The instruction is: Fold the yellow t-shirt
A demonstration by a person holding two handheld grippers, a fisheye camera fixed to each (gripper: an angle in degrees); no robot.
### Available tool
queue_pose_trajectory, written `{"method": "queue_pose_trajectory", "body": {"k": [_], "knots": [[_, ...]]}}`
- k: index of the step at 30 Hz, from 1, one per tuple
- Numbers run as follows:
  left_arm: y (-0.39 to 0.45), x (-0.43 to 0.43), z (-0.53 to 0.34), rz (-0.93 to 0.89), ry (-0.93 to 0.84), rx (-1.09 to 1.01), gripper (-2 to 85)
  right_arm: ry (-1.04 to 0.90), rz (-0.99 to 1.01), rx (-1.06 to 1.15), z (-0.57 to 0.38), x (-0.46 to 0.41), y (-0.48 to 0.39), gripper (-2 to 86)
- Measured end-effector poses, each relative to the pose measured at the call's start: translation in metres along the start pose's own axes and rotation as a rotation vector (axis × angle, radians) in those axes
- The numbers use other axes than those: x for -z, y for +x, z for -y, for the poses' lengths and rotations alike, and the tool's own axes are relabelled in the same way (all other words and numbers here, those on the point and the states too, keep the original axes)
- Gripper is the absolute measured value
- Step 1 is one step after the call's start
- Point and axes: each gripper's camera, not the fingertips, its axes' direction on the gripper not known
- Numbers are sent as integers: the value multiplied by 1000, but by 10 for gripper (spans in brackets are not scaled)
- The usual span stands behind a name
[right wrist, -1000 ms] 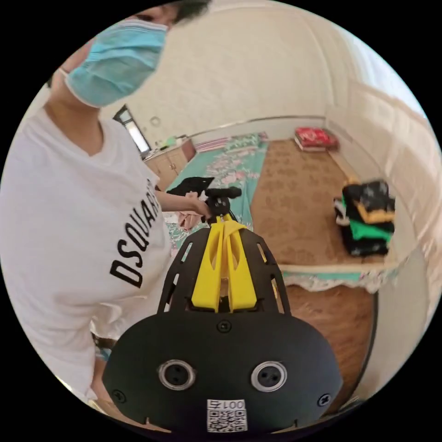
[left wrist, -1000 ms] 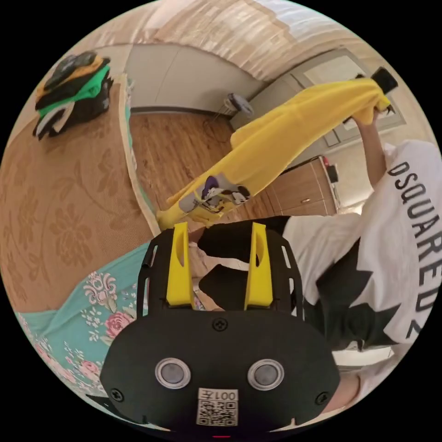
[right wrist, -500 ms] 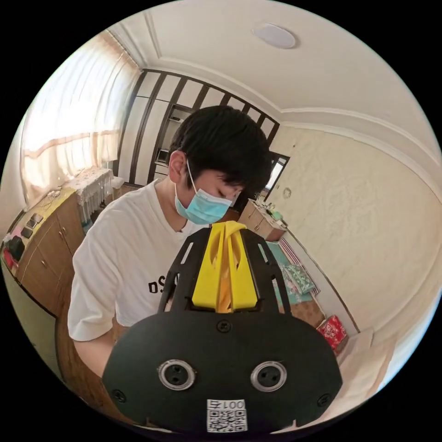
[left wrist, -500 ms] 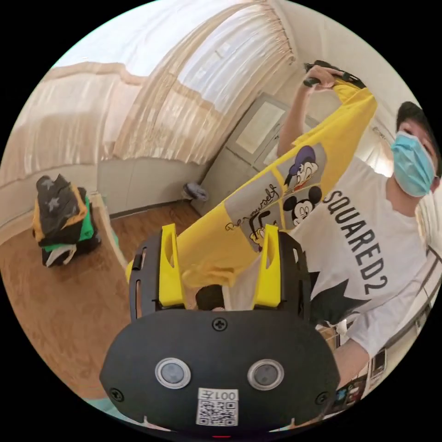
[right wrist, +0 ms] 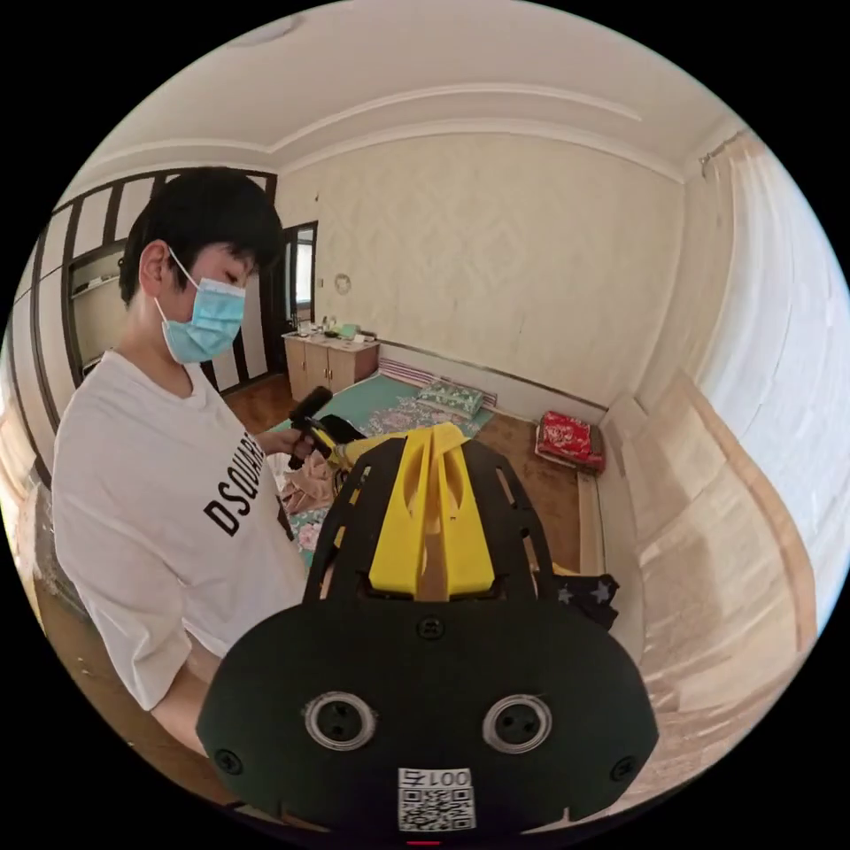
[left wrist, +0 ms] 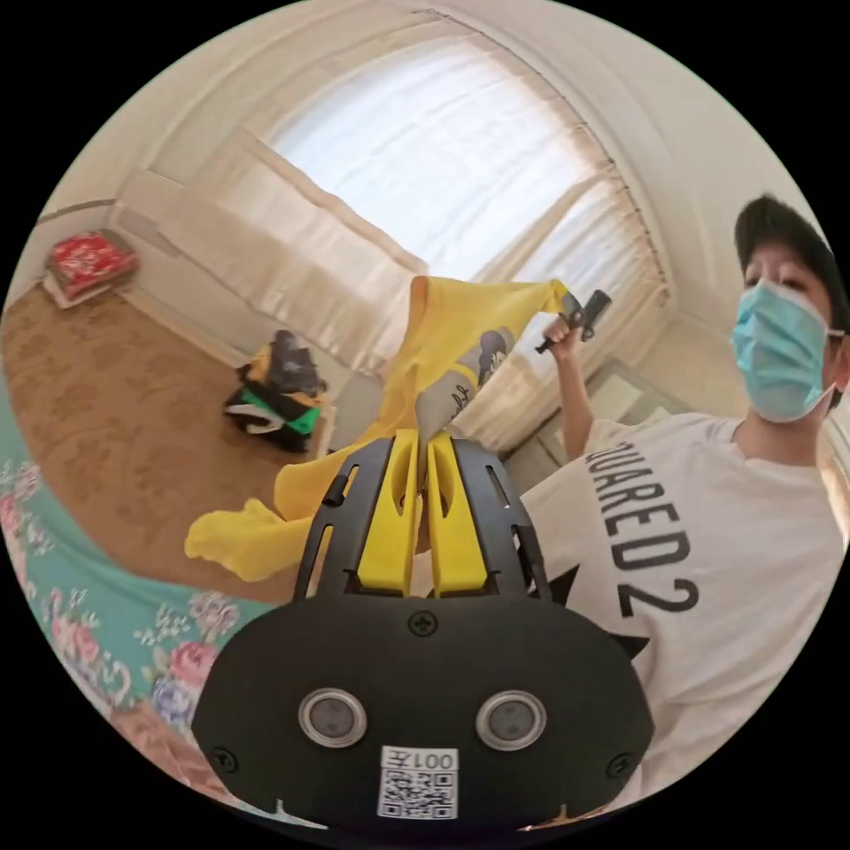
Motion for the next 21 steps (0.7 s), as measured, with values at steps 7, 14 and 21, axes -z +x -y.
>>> {"method": "queue_pose_trajectory", "body": {"k": [7,14,21], "knots": [[68,17,-7,553,-54,159,-8,-68,157,-156,-26,-72,46,-1],[103,18,80,696,-207,76,-8,-55,341,-28,36,-118,152,-1],[131,16,142,625,-316,83,-8,56,378,170,93,-113,222,1]]}}
